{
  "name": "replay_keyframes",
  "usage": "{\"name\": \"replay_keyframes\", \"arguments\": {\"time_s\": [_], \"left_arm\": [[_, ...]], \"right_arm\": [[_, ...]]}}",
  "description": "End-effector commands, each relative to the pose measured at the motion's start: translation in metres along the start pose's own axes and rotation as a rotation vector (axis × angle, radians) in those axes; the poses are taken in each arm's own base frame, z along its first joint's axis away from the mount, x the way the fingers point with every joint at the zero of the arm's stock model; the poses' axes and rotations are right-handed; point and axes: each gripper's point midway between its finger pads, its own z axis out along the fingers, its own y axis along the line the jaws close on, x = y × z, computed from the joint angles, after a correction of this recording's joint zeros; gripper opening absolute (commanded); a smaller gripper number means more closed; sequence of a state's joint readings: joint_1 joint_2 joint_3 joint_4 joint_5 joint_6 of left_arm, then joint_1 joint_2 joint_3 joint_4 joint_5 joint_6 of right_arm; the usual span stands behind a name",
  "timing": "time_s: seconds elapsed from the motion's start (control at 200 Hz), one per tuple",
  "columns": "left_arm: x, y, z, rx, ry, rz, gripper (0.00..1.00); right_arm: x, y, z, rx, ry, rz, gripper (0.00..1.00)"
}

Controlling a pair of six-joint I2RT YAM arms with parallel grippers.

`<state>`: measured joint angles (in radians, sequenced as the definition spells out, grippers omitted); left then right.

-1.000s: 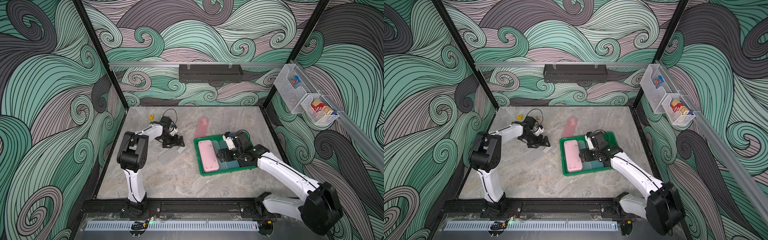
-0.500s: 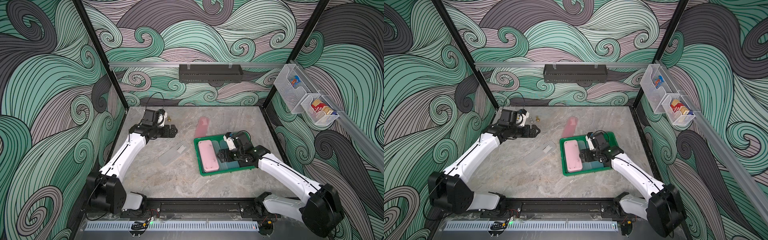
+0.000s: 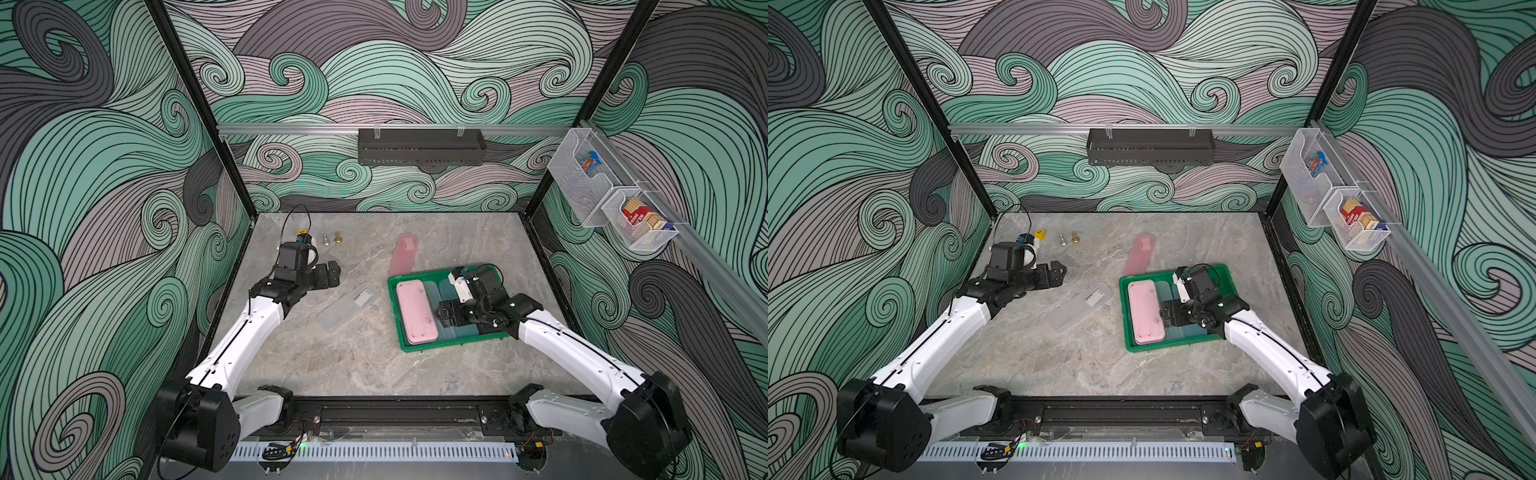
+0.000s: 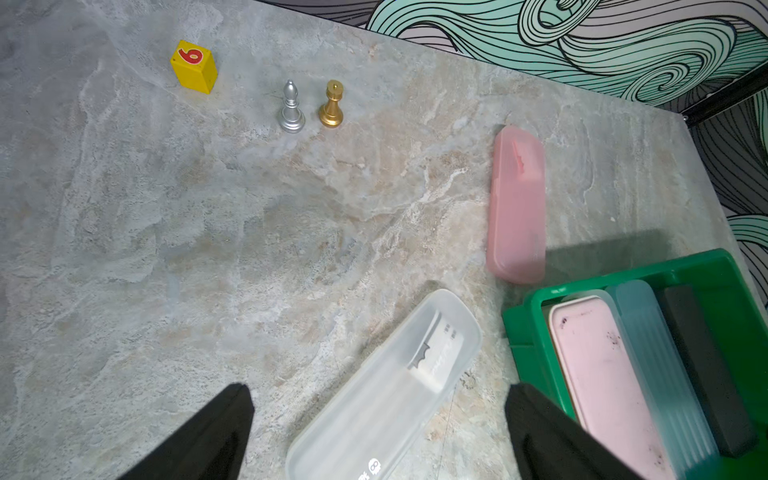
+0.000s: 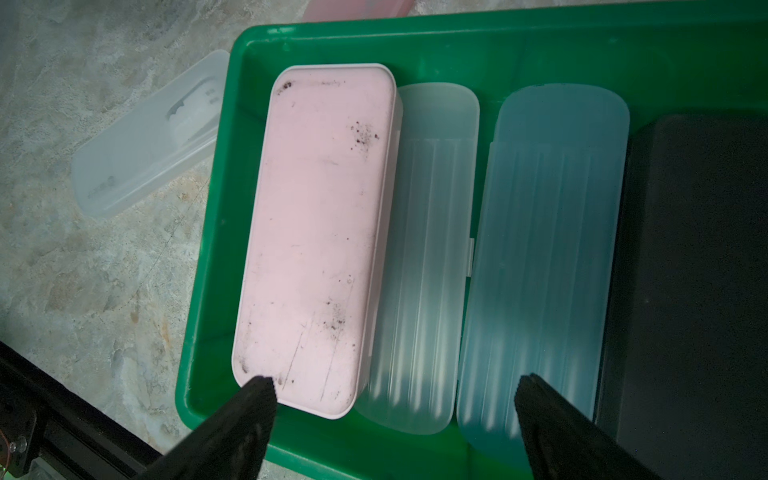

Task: Put the pencil case into the storage box
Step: Pick up the pencil case from the center of the board.

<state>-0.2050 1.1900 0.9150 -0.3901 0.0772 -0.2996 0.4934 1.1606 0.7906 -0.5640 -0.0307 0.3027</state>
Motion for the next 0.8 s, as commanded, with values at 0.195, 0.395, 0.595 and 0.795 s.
{"name": "replay_keyframes", "arguments": {"time_s": [0.195,0.395,0.595,0.795], "left_arm": [[0.07,-0.005,0.055,0.04,0.315,0.051,0.99],[0.109,-0.01,0.081,-0.029,0.44,0.236,0.99],[0.116,-0.011,0.093,-0.115,0.511,0.394,0.99],[0.121,-0.014,0.102,-0.116,0.552,0.482,0.99]], "right_arm": [[0.005,-0.001,0.003,0.008,0.009,0.009,0.92],[0.006,-0.006,0.006,0.029,0.016,0.005,0.92],[0.01,-0.008,0.007,0.039,0.025,0.005,0.92],[0.011,-0.009,0.008,0.043,0.026,0.012,0.92]]}}
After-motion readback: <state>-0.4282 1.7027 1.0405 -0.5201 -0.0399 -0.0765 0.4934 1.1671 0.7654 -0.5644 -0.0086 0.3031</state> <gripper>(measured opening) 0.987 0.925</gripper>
